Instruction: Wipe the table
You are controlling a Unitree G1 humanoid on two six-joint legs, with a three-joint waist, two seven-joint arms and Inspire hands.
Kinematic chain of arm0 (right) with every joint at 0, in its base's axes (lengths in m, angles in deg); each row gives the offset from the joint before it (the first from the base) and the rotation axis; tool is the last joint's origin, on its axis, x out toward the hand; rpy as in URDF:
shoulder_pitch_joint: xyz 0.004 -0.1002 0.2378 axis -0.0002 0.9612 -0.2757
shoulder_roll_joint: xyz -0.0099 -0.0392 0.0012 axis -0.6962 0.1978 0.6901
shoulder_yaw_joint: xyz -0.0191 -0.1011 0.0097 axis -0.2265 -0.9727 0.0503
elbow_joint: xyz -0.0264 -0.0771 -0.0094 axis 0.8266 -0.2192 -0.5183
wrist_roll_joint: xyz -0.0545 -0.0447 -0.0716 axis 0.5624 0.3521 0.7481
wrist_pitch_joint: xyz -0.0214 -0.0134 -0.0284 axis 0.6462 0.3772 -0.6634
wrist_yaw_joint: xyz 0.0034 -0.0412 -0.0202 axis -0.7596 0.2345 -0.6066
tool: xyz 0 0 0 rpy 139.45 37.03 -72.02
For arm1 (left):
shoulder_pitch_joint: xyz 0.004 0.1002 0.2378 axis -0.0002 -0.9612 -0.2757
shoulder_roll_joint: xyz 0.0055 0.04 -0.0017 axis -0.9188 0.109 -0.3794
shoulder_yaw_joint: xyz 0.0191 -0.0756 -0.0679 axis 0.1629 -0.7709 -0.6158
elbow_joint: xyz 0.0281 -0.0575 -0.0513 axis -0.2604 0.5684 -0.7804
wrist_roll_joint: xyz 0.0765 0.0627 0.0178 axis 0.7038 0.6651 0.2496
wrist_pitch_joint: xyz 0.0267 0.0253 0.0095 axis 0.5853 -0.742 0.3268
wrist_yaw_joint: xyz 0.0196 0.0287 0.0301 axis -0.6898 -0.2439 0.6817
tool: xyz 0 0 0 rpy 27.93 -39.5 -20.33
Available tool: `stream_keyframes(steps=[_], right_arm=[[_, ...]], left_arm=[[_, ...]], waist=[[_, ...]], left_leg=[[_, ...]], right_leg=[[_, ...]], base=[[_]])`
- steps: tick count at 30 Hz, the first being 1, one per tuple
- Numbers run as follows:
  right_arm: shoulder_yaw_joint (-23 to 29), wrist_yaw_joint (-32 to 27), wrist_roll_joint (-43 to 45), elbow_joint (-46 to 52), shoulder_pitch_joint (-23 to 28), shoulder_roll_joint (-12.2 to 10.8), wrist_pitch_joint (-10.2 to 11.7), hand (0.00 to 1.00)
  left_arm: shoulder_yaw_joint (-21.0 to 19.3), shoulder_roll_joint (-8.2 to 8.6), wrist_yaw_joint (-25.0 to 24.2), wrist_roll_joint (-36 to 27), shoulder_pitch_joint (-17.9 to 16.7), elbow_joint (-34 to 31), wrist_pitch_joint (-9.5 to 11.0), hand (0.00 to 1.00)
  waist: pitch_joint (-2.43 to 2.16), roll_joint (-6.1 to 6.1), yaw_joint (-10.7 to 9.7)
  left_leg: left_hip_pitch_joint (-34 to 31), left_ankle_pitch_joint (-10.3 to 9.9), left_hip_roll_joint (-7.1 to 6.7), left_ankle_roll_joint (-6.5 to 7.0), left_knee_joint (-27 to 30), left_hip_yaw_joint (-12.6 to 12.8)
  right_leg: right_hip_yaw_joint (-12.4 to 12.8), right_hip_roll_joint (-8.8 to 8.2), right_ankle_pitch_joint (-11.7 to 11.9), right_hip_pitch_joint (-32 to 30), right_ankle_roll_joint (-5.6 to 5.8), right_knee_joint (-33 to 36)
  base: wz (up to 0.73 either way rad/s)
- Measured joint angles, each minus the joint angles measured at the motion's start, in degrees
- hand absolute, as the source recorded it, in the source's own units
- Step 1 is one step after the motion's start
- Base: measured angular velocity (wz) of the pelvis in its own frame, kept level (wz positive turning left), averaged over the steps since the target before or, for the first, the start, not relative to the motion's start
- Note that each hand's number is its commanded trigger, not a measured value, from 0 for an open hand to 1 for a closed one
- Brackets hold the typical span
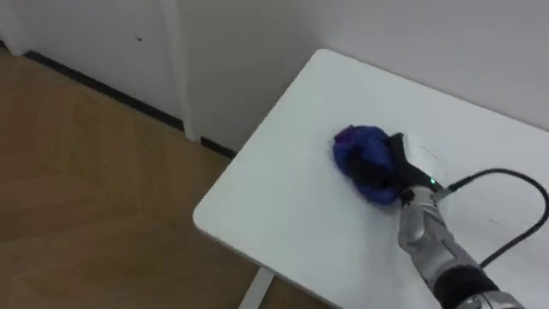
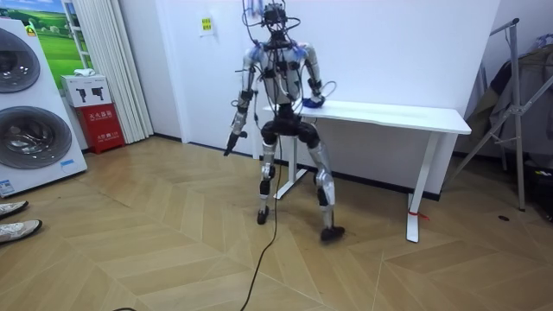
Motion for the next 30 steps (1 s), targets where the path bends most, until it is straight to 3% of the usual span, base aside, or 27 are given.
stream_keyframes(steps=[1,2,3,4,5,6,7,8,9,10,11,12,13,14,15,16,17,18,19,20,22,23,24,25,27,28,30], right_arm=[[1.2,-0.2,-0.1,0.0,2.1,1.5,0.9,1.0],[1.7,-0.2,-0.1,-0.1,3.4,2.7,1.0,1.0],[3.3,0.0,-0.3,-0.8,5.3,5.1,0.8,1.0],[5.0,0.4,-0.7,-0.9,7.2,8.0,0.3,1.0],[6.1,0.5,-0.9,-0.8,8.0,9.5,-0.1,1.0],[8.5,1.2,-1.4,-0.8,10.1,11.4,-1.2,1.0],[11.5,1.5,-1.8,-0.9,12.0,12.3,-2.5,1.0],[12.7,1.5,-1.8,-0.9,12.8,12.7,-2.9,1.0],[14.1,1.6,-2.0,-0.8,13.3,12.8,-4.2,1.0],[14.5,2.2,-2.0,-0.1,13.2,12.6,-5.0,1.0],[14.4,2.9,-2.0,0.4,12.8,12.4,-5.3,1.0],[14.1,4.3,-1.4,2.2,11.7,11.1,-6.9,1.0],[13.1,6.1,0.1,5.0,10.1,9.4,-8.9,1.0],[11.7,7.3,1.0,6.7,8.9,8.9,-9.9,1.0],[7.3,9.6,3.4,10.4,6.2,7.0,-11.2,1.0],[2.0,11.5,7.0,12.3,1.9,5.2,-11.2,1.0],[-0.3,12.4,8.8,12.5,-0.8,4.0,-11.2,1.0],[-4.7,13.7,12.6,12.7,-5.6,1.4,-10.6,1.0],[-7.3,14.8,14.6,12.9,-9.1,0.0,-9.3,1.0],[-7.8,15.4,15.3,12.8,-10.7,-0.7,-8.5,1.0],[-8.0,15.6,16.5,13.7,-13.0,-1.4,-7.0,1.0],[-8.0,15.3,16.2,13.8,-13.0,-1.4,-7.0,1.0],[-8.0,14.2,15.9,13.0,-12.8,-1.0,-6.9,1.0],[-7.0,13.6,14.8,11.3,-11.7,-0.1,-6.7,1.0],[-2.5,12.9,14.4,8.2,-7.4,1.8,-6.1,1.0],[0.9,10.9,11.7,7.4,-3.4,3.3,-3.7,1.0],[6.2,7.3,10.1,7.0,2.0,4.1,-0.9,1.0]], left_arm=[[-1.4,-1.36,0.0,0.0,0.0,-0.1,0.2,0.0],[-2.2,-1.61,0.1,-0.1,-0.4,-0.2,0.2,0.0],[-3.4,-1.54,0.2,-0.4,-1.5,-0.4,0.5,0.0],[-3.3,-1.39,0.1,-1.6,-2.6,-0.4,1.4,0.0],[-3.3,-1.23,0.1,-2.2,-2.8,-0.4,1.7,0.0],[-3.6,-0.56,0.2,-2.6,-3.6,-0.6,1.7,0.0],[-4.3,0.84,0.3,-2.5,-4.3,-0.6,1.7,0.0],[-4.4,1.58,0.3,-2.5,-4.5,-0.5,1.7,0.0],[-4.4,2.85,0.2,-2.5,-4.9,-0.5,1.6,0.0],[-4.4,3.94,0.1,-2.4,-4.9,-0.5,1.6,0.0],[-4.2,4.37,0.1,-2.4,-4.9,-0.5,1.5,0.0],[-3.5,5.2,0.2,-2.5,-4.6,-0.5,1.4,0.0],[-2.4,5.89,0.1,-2.6,-4.1,-0.4,1.4,0.0],[-2.2,6.32,0.1,-2.6,-4.1,-0.4,1.4,0.0],[-1.3,6.91,0.1,-3.3,-4.1,-0.2,1.4,0.0],[-1.1,7.38,0.1,-4.0,-3.2,0.9,1.4,0.0],[-1.1,7.5,0.0,-4.1,-2.6,1.6,1.2,0.0],[-0.4,7.59,-0.1,-4.8,-1.9,1.9,0.5,0.0],[0.2,7.6,-0.2,-5.9,-1.5,1.6,-0.1,0.0],[0.2,7.55,-0.2,-6.4,-1.5,1.3,-0.3,0.0],[0.0,6.89,-0.2,-7.2,-2.6,0.7,-1.9,0.0],[-0.3,6.74,-0.2,-7.7,-3.7,0.1,-2.4,0.0],[-0.9,6.7,0.0,-8.3,-5.5,-0.6,-3.0,0.0],[-2.0,6.71,0.0,-9.3,-6.5,-0.7,-3.5,0.0],[-3.1,6.77,0.0,-9.0,-7.2,-1.4,-3.5,0.0],[-3.1,6.59,0.0,-9.1,-7.7,-1.9,-3.2,0.0],[-5.4,6.49,0.0,-8.5,-8.9,-2.1,-2.5,0.0]], waist=[[-0.09,-0.87,-1.1],[-0.89,-0.72,-1.1],[-1.58,-0.04,-1.1],[-1.82,0.43,-2.2],[-1.84,0.43,-3.0],[-1.75,0.38,-4.5],[-1.67,0.24,-6.6],[-1.4,-0.16,-7.4],[-1.29,-0.03,-8.5],[-1.08,-0.17,-8.4],[-1.06,-0.13,-8.3],[-0.98,-0.01,-7.8],[-0.65,0.08,-6.3],[-0.6,0.18,-5.6],[-0.57,1.05,-4.1],[-0.17,1.36,-2.1],[-0.09,1.64,-1.1],[0.27,1.95,0.0],[0.32,2.12,1.2],[0.38,2.16,2.2],[0.07,1.78,3.3],[0.14,1.92,3.3],[-0.12,1.35,3.0],[-0.09,1.37,2.3],[-0.17,1.2,-0.1],[-0.15,1.14,-1.5],[-0.32,0.84,-4.4]], left_leg=[[0.2,-0.1,1.99,-2.15,1.6,0.0],[0.4,0.1,3.07,-3.21,2.0,0.2],[1.8,0.9,5.64,-4.22,0.9,0.6],[2.8,2.3,7.45,-4.58,-1.1,0.7],[3.2,3.1,7.89,-3.47,-2.4,0.7],[3.8,5.3,8.48,-0.42,-4.2,0.6],[4.2,7.2,8.31,0.05,-5.3,1.2],[4.3,7.2,7.97,-0.02,-5.4,1.2],[4.4,7.1,7.0,-0.07,-4.7,1.2],[4.1,5.6,5.47,-0.33,-2.4,0.9],[3.9,4.3,4.17,-0.16,-1.3,1.0],[3.2,1.8,1.39,0.24,0.5,0.8],[3.1,-0.2,-1.94,1.52,0.8,0.3],[3.1,-0.6,-3.37,2.07,0.3,0.2],[2.9,-0.9,-5.78,2.58,-1.4,-0.8],[2.9,-0.8,-7.96,3.23,-2.9,-3.4],[2.9,-0.7,-8.29,3.36,-3.5,-3.8],[2.6,-0.3,-8.49,3.66,-4.1,-3.8],[1.8,-0.2,-8.83,3.7,-4.5,-3.8],[1.5,-0.1,-9.06,3.77,-4.7,-3.9],[1.3,0.6,-10.95,4.6,-6.6,-6.1],[1.4,0.7,-11.36,4.7,-7.2,-6.5],[1.9,0.8,-11.95,4.82,-7.7,-7.3],[2.3,0.9,-12.14,4.86,-8.1,-8.4],[2.7,1.1,-12.76,5.15,-8.6,-10.8],[3.3,1.2,-13.04,5.27,-9.4,-11.7],[4.5,1.3,-13.32,5.3,-10.4,-12.1]], right_leg=[[-1.5,1.25,0.4,0.6,1.69,-1.4],[-2.1,2.23,-1.5,0.6,3.9,-1.1],[-2.7,5.1,-5.1,0.6,4.44,-0.7],[-3.7,7.06,-7.9,0.0,4.67,0.1],[-3.7,7.65,-8.8,-0.6,4.63,1.0],[-3.8,8.62,-10.8,-1.4,2.14,2.2],[-4.0,9.2,-12.4,-1.5,0.72,2.7],[-4.0,9.62,-12.7,-1.4,0.12,2.6],[-3.8,10.32,-12.9,-1.4,-0.78,2.3],[-3.5,10.51,-12.6,-1.5,-2.61,1.7],[-3.1,10.64,-12.3,-1.4,-3.31,1.1],[-2.3,11.14,-11.7,-1.5,-4.44,0.2],[-0.7,11.38,-11.2,-2.4,-5.26,0.0],[0.0,11.51,-10.8,-2.8,-5.8,-0.1],[1.0,12.34,-9.8,-3.3,-6.99,-0.9],[3.1,12.92,-8.8,-4.7,-7.4,-1.5],[3.5,13.19,-8.1,-5.4,-7.55,-2.1],[3.8,13.63,-6.9,-5.9,-7.11,-3.8],[4.3,13.8,-6.3,-6.4,-6.35,-4.8],[4.5,13.96,-6.1,-6.7,-5.85,-4.7],[4.5,14.2,-6.7,-6.3,-3.06,-4.7],[4.5,14.19,-6.5,-6.3,-2.04,-4.7],[3.3,13.95,-6.4,-5.7,-0.42,-5.0],[0.9,13.77,-6.2,-4.3,-0.21,-5.9],[-0.6,13.37,-6.3,-2.2,-0.08,-6.7],[-0.8,13.24,-6.3,-1.3,-0.06,-6.7],[-1.2,13.14,-6.4,0.3,0.13,-7.6]], base=[[0.0],[-0.53],[-0.75],[-0.7],[-0.33],[-0.05],[0.06],[0.0],[-0.3],[-0.44],[-0.57],[-0.66],[-0.75],[-0.89],[-0.93],[-0.9],[-0.64],[-0.24],[-0.03],[0.27],[0.57],[0.5],[0.4],[0.47],[0.74],[0.65],[0.25]])
